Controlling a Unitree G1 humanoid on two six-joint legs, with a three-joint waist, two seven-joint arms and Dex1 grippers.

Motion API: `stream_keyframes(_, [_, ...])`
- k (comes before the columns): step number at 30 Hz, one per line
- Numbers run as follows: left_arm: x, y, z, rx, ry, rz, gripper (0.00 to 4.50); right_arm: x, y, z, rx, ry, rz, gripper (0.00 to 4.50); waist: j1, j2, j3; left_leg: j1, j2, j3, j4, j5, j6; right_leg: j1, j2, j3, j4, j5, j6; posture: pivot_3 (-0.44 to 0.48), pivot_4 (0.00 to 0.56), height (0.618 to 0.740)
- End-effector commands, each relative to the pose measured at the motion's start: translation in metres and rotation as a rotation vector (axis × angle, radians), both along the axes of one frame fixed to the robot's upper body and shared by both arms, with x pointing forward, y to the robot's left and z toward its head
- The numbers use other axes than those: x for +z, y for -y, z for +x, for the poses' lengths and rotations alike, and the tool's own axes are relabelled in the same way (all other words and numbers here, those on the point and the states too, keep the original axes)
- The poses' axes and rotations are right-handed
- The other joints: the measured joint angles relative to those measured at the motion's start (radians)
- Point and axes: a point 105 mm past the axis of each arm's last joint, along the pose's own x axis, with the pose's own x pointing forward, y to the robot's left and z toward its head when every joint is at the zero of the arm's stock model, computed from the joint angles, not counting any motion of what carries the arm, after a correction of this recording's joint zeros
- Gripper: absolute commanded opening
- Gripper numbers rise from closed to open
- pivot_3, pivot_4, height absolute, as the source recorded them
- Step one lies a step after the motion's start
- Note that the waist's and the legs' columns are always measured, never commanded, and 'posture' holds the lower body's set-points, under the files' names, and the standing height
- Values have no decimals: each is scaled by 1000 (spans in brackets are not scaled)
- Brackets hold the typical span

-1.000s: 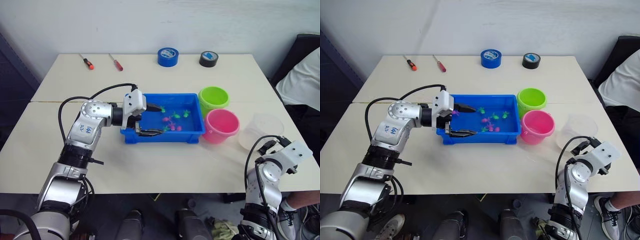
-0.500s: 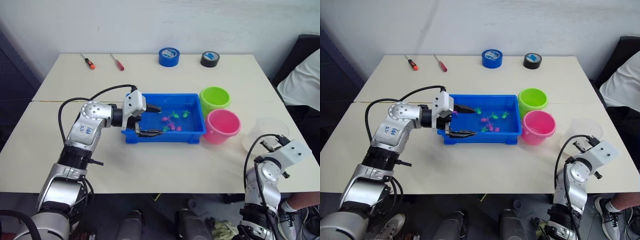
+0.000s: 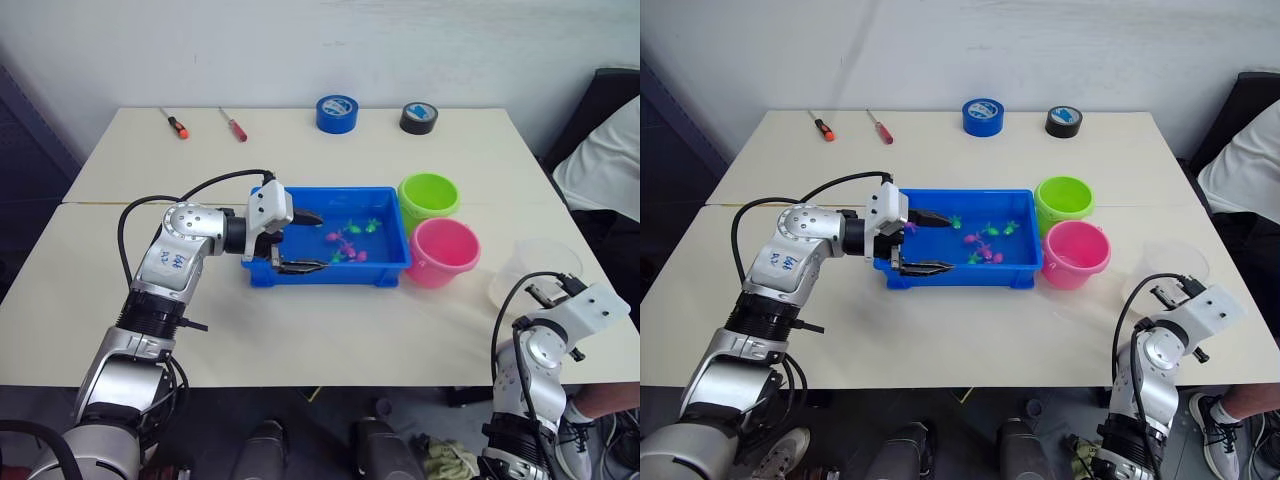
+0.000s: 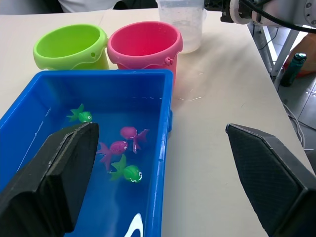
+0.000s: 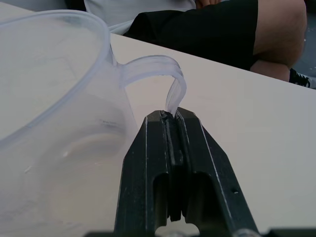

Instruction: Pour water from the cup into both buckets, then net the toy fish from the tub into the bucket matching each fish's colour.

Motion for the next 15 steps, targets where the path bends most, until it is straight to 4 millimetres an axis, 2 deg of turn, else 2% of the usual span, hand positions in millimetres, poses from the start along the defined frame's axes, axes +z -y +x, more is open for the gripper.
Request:
stream_keyframes(1, [16, 0, 1, 2, 48, -27, 4500, 31, 1, 3, 43, 89, -44, 51, 0, 0, 0, 0, 0, 0, 0, 0, 0, 0, 0, 0, 0, 0, 0, 0, 150, 734])
stream_keyframes(7, [17, 1, 3, 3, 53, -31, 4500, 59, -6, 15, 166, 142, -103, 51, 0, 2, 1, 0, 0, 0, 0, 0, 0, 0, 0, 0, 0, 0, 0, 0, 150, 734])
stream_keyframes(15, [20, 2, 7, 14, 56, -58, 4500, 83, -14, 20, 299, 138, -227, 51, 2, 2, 1, 0, -1, 0, 0, 0, 0, 0, 0, 0, 0, 0, 0, 0, 150, 734])
